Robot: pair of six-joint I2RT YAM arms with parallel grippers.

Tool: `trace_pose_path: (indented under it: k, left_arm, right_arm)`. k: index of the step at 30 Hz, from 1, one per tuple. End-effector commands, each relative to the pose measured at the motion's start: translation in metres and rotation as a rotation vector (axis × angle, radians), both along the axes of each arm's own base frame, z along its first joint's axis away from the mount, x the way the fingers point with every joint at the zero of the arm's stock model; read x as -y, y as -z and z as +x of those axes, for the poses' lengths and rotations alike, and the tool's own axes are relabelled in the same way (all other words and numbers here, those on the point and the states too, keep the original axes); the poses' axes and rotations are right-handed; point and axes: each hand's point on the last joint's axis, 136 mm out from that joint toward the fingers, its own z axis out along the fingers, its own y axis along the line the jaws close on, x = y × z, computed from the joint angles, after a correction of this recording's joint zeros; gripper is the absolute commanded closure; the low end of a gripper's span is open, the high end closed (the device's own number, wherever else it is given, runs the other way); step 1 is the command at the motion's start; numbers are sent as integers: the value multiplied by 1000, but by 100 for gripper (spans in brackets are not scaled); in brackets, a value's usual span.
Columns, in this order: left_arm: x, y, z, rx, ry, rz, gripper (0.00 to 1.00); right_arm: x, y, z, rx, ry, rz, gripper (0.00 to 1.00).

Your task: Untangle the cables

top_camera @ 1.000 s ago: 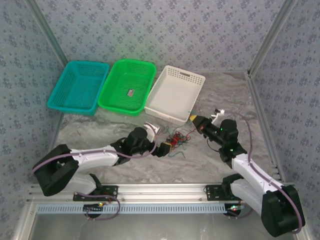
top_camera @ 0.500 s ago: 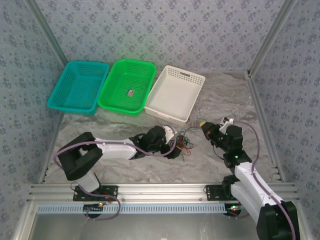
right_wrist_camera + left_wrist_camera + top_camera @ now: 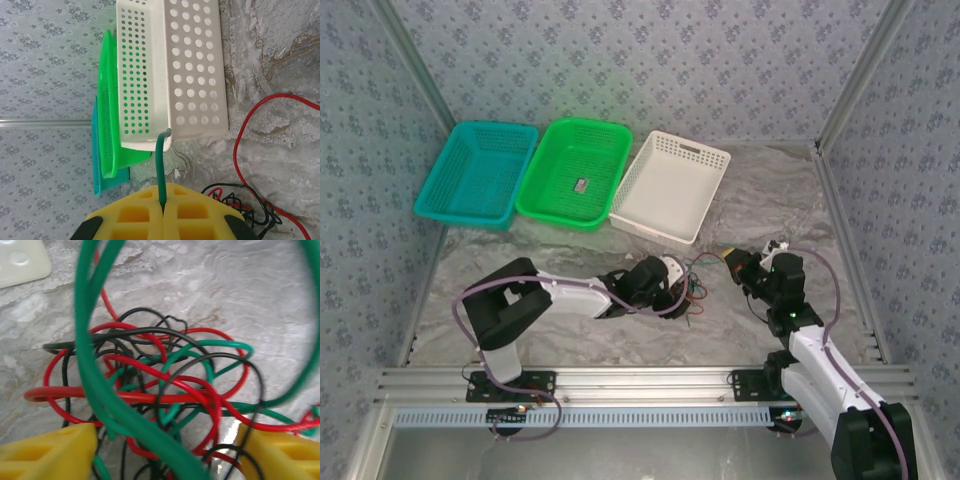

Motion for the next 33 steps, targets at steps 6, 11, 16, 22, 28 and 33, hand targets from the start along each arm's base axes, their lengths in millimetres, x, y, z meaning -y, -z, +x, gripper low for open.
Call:
trace_pose_path:
  k: [6,11,16,22,28,33]
  left_arm:
    - [-31,18,7,-22,-179,18,87]
    - [-72,19,13,-35,-295,1,100]
    - [-113,10,23,-26,-403,-20,100]
    - [-161,-3,35,-24,-543,-82,100]
    - [-216,-15,45,-17,-709,-116,100]
    - [-262,-19,44,-15,-871,-99,100]
  right_arm:
    - [28,-17,4,9,88,-34,100]
    - [66,-14,4,-28,221,-37,100]
    - [99,-8,4,-68,331,-21,100]
    - [132,-1,-6,-146,438,-51,100]
    - [152,2,-11,-162,509,-22,100]
    - [165,-11,-12,-143,542,-46,100]
